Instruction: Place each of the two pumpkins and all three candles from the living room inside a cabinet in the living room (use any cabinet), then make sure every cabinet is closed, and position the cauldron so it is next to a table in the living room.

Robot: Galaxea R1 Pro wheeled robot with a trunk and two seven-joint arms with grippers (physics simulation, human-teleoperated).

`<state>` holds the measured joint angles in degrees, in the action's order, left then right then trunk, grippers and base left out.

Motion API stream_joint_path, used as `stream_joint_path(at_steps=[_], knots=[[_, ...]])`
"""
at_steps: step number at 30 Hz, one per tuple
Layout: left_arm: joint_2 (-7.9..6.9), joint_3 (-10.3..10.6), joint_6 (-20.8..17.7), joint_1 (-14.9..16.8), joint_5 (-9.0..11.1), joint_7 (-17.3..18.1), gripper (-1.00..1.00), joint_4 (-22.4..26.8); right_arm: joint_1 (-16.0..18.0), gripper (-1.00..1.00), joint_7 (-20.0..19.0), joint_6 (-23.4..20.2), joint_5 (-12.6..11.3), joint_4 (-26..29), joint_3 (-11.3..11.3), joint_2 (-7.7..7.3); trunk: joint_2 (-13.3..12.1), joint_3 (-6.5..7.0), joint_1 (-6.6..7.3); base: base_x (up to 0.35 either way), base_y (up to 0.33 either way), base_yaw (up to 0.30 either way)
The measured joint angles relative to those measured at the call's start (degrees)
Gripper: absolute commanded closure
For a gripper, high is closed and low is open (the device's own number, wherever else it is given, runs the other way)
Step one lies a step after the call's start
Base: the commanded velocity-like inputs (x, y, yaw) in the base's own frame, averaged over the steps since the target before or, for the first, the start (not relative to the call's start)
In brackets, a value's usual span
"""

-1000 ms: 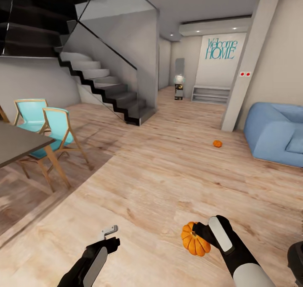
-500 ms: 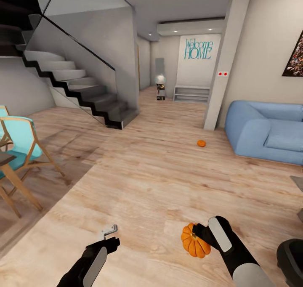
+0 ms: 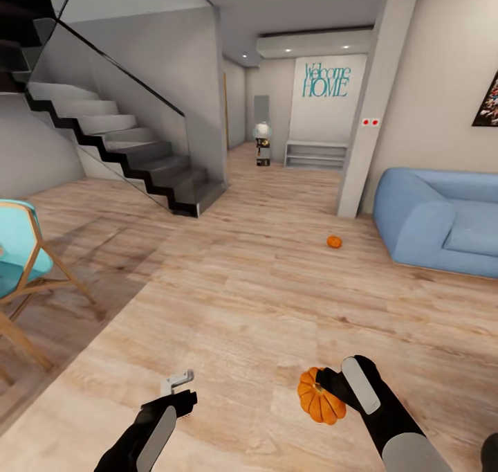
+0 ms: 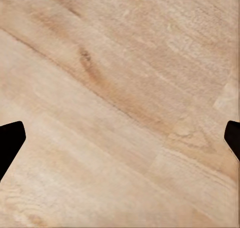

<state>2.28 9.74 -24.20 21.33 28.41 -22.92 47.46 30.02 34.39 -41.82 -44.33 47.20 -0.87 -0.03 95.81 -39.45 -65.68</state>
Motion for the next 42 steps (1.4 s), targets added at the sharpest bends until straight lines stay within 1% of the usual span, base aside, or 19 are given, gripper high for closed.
stream_joint_path(at_steps=[3,7,21,25,31,42], knots=[[0.03,0.01,0.01,0.00,0.00,0.00,-1.00,0.00,0.00,1.00,0.01,0.01,-0.17,0.00,-0.01,-0.03,0.00,0.00,0.00,0.347,0.000,-0.028],[0.04,0.01,0.04,0.00,0.00,0.00,-1.00,0.00,0.00,1.00,-0.01,0.02,-0.18,0.00,-0.01,-0.02,0.00,0.00,0.00,0.311,0.000,-0.203],[0.04,0.01,0.04,0.00,0.01,0.00,-1.00,0.00,0.00,1.00,-0.04,0.02,-0.29,0.00,-0.01,-0.07,0.00,0.00,-0.03,0.033,0.000,-0.279],[0.04,0.01,0.04,0.00,0.00,0.00,-1.00,0.00,0.01,1.00,-0.01,0.04,-0.22,0.00,-0.01,-0.05,0.00,0.00,-0.02,0.172,0.000,-0.285],[-0.03,0.01,0.04,-0.01,0.00,0.00,-1.00,0.00,0.00,1.00,-0.02,0.01,-0.17,0.00,-0.01,-0.02,0.00,0.00,0.00,0.316,0.000,-0.276],[-0.05,0.01,0.05,0.00,0.00,0.00,-1.00,0.00,0.00,1.00,-0.02,0.02,0.23,0.00,0.08,0.03,0.00,0.00,0.00,0.346,0.000,-0.031]])
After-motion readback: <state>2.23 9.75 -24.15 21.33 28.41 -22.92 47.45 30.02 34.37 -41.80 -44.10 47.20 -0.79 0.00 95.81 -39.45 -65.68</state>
